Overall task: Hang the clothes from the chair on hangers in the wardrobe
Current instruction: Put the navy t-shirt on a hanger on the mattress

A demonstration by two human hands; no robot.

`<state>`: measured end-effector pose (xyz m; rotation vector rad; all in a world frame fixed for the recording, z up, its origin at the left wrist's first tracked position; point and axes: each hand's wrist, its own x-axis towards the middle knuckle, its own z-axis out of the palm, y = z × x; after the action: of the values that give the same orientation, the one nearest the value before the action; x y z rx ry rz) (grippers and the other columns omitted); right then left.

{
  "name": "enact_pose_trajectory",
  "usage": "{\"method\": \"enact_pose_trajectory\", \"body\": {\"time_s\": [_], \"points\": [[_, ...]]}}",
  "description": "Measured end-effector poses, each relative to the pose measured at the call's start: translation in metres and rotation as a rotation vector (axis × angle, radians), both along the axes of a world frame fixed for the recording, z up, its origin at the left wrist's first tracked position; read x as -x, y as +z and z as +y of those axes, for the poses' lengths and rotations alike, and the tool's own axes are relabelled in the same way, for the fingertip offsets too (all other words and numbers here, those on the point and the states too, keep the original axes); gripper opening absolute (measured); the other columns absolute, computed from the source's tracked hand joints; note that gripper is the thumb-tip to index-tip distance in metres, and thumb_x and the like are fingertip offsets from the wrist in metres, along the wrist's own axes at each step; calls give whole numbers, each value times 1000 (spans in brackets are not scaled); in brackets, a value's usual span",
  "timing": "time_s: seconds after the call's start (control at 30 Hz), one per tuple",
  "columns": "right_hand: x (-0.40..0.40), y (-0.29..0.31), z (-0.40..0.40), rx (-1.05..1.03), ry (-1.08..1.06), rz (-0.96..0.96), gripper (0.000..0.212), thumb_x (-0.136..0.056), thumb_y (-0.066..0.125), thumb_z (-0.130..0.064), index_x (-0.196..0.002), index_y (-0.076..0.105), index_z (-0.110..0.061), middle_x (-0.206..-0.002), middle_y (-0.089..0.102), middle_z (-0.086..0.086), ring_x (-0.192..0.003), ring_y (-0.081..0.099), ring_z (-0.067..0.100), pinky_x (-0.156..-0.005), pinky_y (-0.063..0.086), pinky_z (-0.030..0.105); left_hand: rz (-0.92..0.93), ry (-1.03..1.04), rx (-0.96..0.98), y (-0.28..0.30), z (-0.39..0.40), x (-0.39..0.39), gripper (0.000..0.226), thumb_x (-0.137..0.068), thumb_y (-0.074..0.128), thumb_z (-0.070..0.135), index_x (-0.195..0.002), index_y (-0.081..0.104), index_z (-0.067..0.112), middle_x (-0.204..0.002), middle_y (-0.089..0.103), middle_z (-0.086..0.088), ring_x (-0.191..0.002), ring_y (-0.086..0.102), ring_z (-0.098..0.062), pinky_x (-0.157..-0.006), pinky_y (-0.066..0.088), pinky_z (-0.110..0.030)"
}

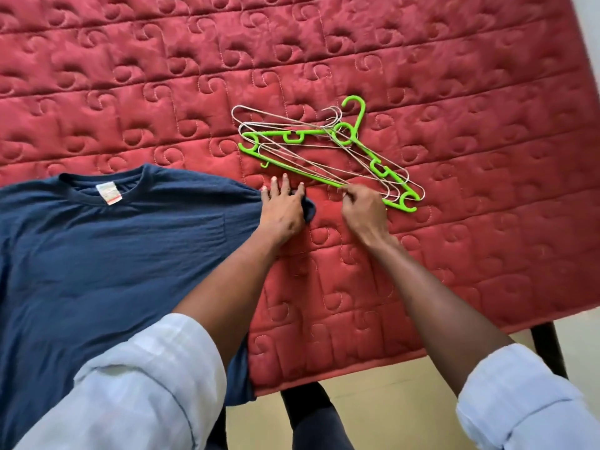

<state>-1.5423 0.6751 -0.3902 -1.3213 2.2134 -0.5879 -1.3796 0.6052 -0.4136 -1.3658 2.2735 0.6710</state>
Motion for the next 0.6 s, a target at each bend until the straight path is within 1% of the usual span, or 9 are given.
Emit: {"method": "enact_pose_trajectory", "body": {"time_s": [0.07,0.1,0.17,0.23,0.3,0.4,0.5,0.57,0.6], "points": [[12,1,-13,104,-59,139,27,-88,55,-8,-110,70,-4,-106,71,14,-99,65,31,-89,49,36,-42,6,-22,1,-3,5,70,-93,48,25,-156,18,22,-163,2,-20,-149,2,-43,-119,6,-58],[17,1,-20,124,-60,210,26,-88,55,-8,-110,68,-3,-106,70,14,-98,63,31,-88,48,38,-63,6,-39,2,-6,7,70,-93,48,24,-156,18,23,-163,2,-20,-149,2,-43,-119,7,-59],[27,-1,-36,107,-41,352,29,-90,53,-10,-117,63,-6,-112,65,11,-102,58,30,-88,44,41,-94,2,-71,3,-12,10,67,-93,45,21,-155,19,24,-163,2,-19,-149,3,-43,-118,9,-60],[37,-3,-49,43,-11,439,34,-91,50,-11,-123,58,-9,-120,61,9,-108,55,29,-90,40,41,-115,-6,-100,3,-18,11,63,-95,40,19,-155,21,26,-164,3,-17,-149,5,-42,-119,12,-59],[45,-7,-58,-21,35,482,34,-90,49,-9,-123,56,-10,-120,60,10,-109,54,30,-91,39,41,-128,-11,-117,2,-22,12,60,-97,37,19,-155,23,27,-164,4,-16,-149,6,-41,-119,13,-59],[46,-11,-63,-56,122,547,28,-89,50,-9,-115,61,-8,-114,60,14,-105,53,31,-88,39,40,-130,-2,-127,0,-22,13,59,-98,37,19,-155,23,27,-164,4,-15,-150,5,-41,-119,12,-59],[41,-13,-62,6,112,577,20,-89,58,-23,-103,64,-9,-105,59,14,-98,54,32,-82,41,42,-123,6,-130,0,-21,12,61,-97,38,19,-155,22,28,-164,3,-15,-150,3,-40,-119,10,-59],[36,-16,-59,17,147,588,25,-90,60,-33,-99,64,-10,-101,60,13,-93,55,31,-79,41,42,-117,6,-135,1,-21,11,61,-97,37,18,-155,21,28,-164,2,-14,-150,3,-39,-119,10,-59],[34,-17,-57,1,190,590,26,-90,61,-34,-99,64,-10,-100,61,12,-93,55,31,-79,41,42,-115,7,-138,1,-21,11,61,-97,36,18,-155,20,29,-164,1,-14,-150,2,-39,-119,9,-59]]}}
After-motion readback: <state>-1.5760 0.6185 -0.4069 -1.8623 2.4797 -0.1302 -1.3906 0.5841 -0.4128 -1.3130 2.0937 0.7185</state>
